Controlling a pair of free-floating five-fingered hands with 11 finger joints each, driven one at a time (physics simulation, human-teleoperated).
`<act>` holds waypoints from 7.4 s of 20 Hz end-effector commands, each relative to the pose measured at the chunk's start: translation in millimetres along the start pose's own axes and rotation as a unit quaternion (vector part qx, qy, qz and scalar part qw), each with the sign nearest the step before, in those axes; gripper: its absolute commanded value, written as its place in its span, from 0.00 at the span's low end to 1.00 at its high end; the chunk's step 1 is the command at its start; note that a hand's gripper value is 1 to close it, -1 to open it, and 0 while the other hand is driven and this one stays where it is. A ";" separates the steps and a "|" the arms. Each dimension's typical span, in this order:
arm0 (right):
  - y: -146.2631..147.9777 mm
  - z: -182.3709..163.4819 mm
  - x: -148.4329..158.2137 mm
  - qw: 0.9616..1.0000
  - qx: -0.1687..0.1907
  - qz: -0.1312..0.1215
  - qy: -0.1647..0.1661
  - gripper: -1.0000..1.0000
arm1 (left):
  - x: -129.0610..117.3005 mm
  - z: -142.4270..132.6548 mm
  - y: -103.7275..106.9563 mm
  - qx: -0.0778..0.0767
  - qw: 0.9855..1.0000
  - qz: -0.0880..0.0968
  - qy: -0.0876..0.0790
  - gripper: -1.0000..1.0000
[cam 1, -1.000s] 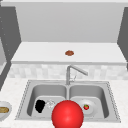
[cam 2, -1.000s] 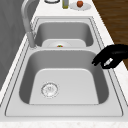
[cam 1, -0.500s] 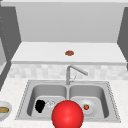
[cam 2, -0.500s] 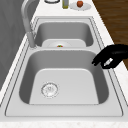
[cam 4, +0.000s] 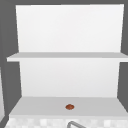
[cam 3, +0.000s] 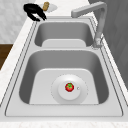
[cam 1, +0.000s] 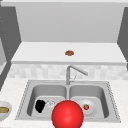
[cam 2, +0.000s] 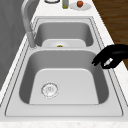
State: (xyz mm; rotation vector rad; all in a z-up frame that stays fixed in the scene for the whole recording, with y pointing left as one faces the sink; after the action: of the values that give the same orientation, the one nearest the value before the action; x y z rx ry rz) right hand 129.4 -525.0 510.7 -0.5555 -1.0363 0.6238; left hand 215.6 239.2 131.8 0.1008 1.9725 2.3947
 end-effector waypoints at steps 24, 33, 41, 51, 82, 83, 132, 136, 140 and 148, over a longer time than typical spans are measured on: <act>57.4 98.8 67.8 0.988 -0.070 0.133 0.025 0.00 | 0.0 0.0 0.0 0.000 1.000 0.000 0.000 0.50; 104.0 137.1 97.3 0.981 -0.110 0.153 0.048 0.00 | 0.0 0.0 0.0 0.000 1.000 0.000 0.000 0.50; 139.7 149.7 133.7 0.972 -0.121 0.168 0.110 0.00 | 0.0 0.0 0.0 0.000 1.000 0.000 0.000 0.50; 165.3 135.8 186.3 0.956 -0.147 0.176 0.185 0.00 | 0.0 0.0 0.0 0.000 1.000 0.000 0.000 0.50; 235.0 30.4 324.6 0.896 -0.207 0.151 0.364 0.00 | 0.0 0.0 0.0 0.000 1.000 0.000 0.000 0.50; 238.9 24.9 330.1 0.893 -0.211 0.151 0.369 0.00 | 0.0 0.0 0.0 0.000 1.000 0.000 0.000 0.50; 240.7 -119.0 432.4 0.748 -0.286 0.078 0.594 0.00 | 0.0 0.0 0.0 0.000 1.000 0.000 0.000 0.50; 243.7 -103.2 424.8 0.753 -0.284 0.053 0.591 0.00 | 0.0 0.0 0.0 0.000 1.000 0.000 0.000 0.50; 246.9 -87.7 418.8 0.766 -0.271 0.025 0.582 0.00 | 0.0 0.0 0.0 0.000 1.000 0.000 0.000 0.50; 257.3 -51.0 401.4 0.780 -0.250 -0.008 0.574 0.00 | 0.0 0.0 0.0 0.000 1.000 0.000 0.000 0.50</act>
State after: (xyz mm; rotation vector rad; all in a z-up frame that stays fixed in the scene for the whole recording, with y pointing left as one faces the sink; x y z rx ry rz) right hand 285.7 -69.2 559.9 -1.2326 0.0626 -0.0581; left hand 215.6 239.2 131.8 0.1008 1.9725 2.3947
